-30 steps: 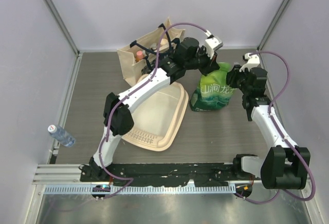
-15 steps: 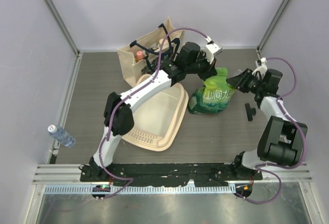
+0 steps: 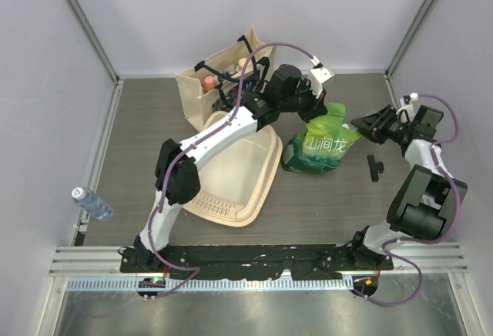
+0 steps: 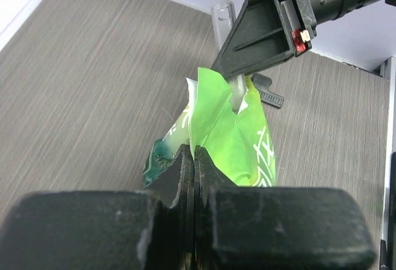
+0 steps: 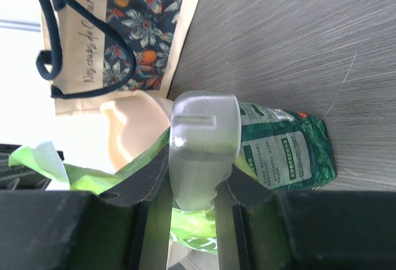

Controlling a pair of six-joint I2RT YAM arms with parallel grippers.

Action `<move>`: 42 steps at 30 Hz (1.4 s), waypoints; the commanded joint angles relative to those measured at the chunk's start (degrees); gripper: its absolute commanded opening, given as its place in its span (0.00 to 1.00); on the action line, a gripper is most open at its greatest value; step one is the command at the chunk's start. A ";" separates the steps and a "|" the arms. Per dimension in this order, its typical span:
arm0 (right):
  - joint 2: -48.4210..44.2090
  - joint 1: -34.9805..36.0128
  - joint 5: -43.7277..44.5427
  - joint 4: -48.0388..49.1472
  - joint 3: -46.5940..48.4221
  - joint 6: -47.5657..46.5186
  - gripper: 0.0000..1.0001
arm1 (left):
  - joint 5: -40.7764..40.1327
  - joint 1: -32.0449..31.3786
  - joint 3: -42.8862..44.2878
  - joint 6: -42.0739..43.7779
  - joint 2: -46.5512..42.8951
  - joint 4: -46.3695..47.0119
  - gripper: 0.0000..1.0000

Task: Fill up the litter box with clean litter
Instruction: 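Scoop the cat litter from the cat litter bag.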

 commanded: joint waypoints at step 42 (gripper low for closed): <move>-2.02 -10.55 10.40 -5.55 21.51 6.77 0.01 | 0.15 3.30 -0.11 -0.24 -9.15 8.69 0.00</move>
